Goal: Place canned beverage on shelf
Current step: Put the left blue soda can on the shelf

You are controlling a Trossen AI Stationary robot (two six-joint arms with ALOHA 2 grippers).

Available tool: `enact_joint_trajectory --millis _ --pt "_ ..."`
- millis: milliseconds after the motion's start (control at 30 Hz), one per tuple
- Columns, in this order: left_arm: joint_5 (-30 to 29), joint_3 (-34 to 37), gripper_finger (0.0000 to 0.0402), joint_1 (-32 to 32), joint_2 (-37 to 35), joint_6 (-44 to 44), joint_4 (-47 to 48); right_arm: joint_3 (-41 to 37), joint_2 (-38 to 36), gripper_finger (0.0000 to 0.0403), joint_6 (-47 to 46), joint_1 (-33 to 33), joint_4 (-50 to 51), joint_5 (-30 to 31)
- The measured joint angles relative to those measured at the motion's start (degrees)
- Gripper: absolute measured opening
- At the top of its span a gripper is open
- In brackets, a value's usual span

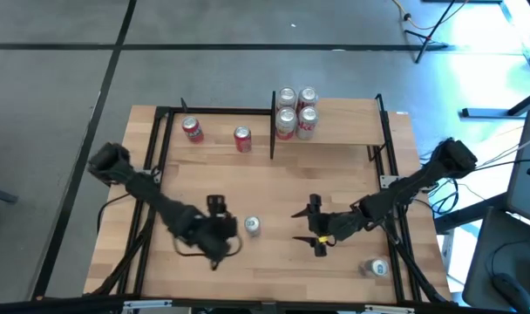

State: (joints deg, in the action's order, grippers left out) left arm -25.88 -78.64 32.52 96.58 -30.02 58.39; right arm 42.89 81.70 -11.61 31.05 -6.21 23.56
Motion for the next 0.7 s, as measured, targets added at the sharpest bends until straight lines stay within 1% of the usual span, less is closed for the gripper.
enact_joint_trajectory --millis 100,200,300,400,500,533,600,700 --pt "-4.5 10.6 0.0299 3.2 -6.2 -3.0 -10.0 0.0 2.2 0.0289 1.6 -1.3 -6.9 -0.3" --pt "-8.4 21.5 0.0299 5.2 -10.9 -4.2 -23.7 0.5 4.8 0.0289 3.3 -3.0 -12.0 -2.4" --pt "-10.6 31.8 0.0299 6.2 -13.0 -3.2 -39.3 2.8 7.7 0.0289 3.5 -5.2 -13.3 -4.9" --pt "-10.8 39.7 0.0299 5.0 -13.1 0.3 -53.8 6.5 10.5 0.0289 4.8 -6.8 -13.1 -6.7" --pt "-10.8 44.8 0.0299 2.5 -12.7 3.5 -64.4 11.3 13.0 0.0289 6.8 -8.2 -11.4 -9.1" --pt "-10.4 45.9 0.0299 1.7 -12.7 4.0 -66.7 13.3 13.6 0.0289 7.4 -8.7 -9.5 -9.8" --pt "-9.2 47.4 0.0299 0.2 -12.8 4.7 -69.5 17.7 15.0 0.0289 7.6 -9.8 -5.3 -11.3" --pt "-8.7 48.2 0.0299 -1.1 -12.7 4.7 -70.9 23.5 18.3 0.0289 7.3 -11.5 1.3 -11.7"
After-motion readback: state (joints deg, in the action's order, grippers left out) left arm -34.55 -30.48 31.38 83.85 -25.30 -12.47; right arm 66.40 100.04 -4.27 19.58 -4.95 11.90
